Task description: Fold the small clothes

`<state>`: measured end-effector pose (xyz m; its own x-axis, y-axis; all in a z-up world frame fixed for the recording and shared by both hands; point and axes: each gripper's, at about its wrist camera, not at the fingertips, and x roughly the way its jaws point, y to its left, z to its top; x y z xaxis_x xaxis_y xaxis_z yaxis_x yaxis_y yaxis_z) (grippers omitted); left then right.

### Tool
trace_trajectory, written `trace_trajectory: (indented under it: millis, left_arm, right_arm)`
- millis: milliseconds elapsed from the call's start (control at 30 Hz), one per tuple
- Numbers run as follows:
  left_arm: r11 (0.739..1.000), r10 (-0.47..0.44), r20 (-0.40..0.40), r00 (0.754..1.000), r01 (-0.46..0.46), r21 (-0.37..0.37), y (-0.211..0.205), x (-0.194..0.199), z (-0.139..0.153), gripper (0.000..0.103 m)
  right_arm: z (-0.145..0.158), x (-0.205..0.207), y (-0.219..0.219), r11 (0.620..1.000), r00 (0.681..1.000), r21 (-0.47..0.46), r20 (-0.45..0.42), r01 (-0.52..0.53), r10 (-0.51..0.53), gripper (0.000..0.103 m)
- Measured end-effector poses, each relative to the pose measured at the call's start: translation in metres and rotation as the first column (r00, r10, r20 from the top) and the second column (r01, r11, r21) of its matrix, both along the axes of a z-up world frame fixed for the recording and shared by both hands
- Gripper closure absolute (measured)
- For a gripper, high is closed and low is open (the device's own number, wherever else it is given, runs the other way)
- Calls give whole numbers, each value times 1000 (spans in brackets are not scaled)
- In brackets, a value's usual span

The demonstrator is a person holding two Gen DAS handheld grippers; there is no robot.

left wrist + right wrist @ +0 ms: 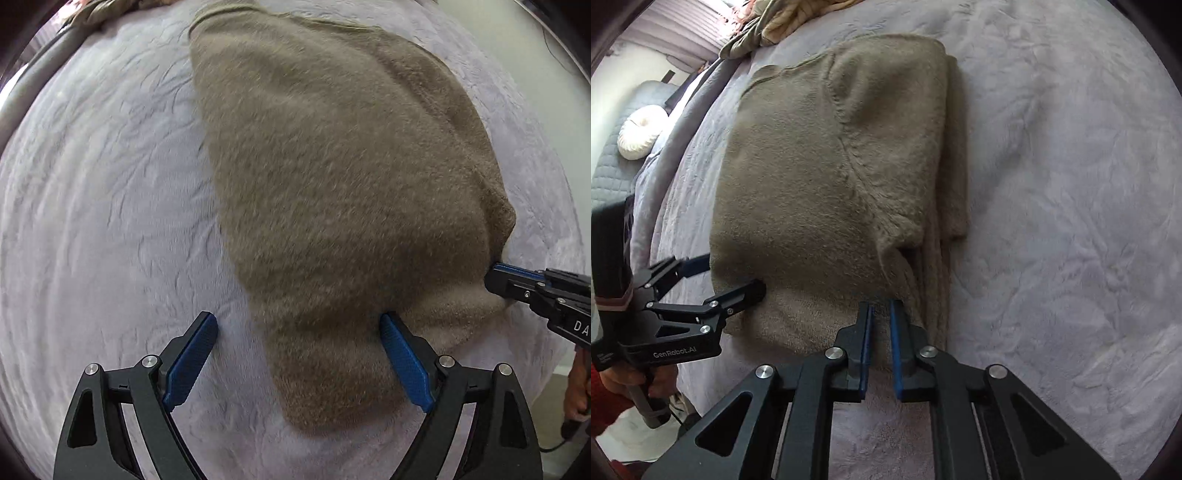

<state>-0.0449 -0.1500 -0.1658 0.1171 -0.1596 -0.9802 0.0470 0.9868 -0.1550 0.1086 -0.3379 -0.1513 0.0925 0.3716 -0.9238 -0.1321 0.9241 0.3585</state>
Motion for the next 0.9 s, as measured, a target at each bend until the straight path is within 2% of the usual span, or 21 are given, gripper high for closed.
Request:
trace_trajectory:
  millis: [33, 133, 233, 300, 367, 433, 467, 500, 533, 567, 633, 700, 833, 900]
  left_arm:
    - [1000, 16, -5, 1000, -16, -6, 3, -3, -1, 8]
    - [1000, 29, -9, 1000, -29, -11, 4, -5, -2, 7]
    - [1000, 26, -7, 1000, -26, 5, 1, -4, 0, 7]
    - [1000, 15, -3, 1000, -15, 17, -2, -3, 1, 7]
    - [1000, 19, -3, 1000, -19, 17, -4, -4, 3, 7]
    - [1000, 27, -7, 1000, -27, 15, -5, -5, 4, 7]
    - [999, 31, -10, 999, -31, 16, -5, -5, 5, 7]
    - [999, 35, -14, 999, -34, 18, -5, -4, 6, 7]
    - [999, 37, -16, 999, -36, 21, -5, -4, 8, 7]
    - [999, 34, -13, 999, -34, 23, -6, -6, 12, 7]
    - [999, 15, -7, 1000, -15, 33, -10, -7, 14, 7]
    - [999, 14, -19, 1000, -13, 33, -13, -12, 9, 7]
    - [999, 40, -42, 998, -39, 24, -12, -11, 6, 7]
    - [999, 32, -44, 999, -31, 33, -14, -11, 10, 7]
  right_arm:
    - [0, -2, -2, 1000, 1000, 3, 2, -2, 2, 96]
    - [5, -5, -7, 1000, 1000, 15, -11, 10, -10, 96]
    - [24, 5, -16, 993, 997, 92, 10, 76, -77, 85]
    - [34, 18, -26, 986, 991, 118, 45, 119, -125, 59]
    - [33, 40, -32, 973, 983, 157, 42, 171, -180, 55]
    - [18, 63, -37, 958, 974, 178, 0, 225, -228, 56]
    - [7, 72, -38, 955, 970, 169, -38, 244, -241, 67]
    - [-1, 78, -39, 952, 966, 167, -74, 258, -249, 92]
    - [-3, 84, -36, 955, 967, 158, -78, 252, -242, 92]
    - [2, 85, -32, 969, 977, 127, -46, 213, -208, 92]
    - [11, 79, -21, 993, 992, 5, 36, 120, -120, 95]
    - [4, 77, -16, 995, 996, -50, 32, 89, -87, 95]
    - [-1, 80, -31, 991, 991, 8, 2, 131, -131, 95]
    - [2, 76, -31, 991, 991, 5, -3, 135, -135, 94]
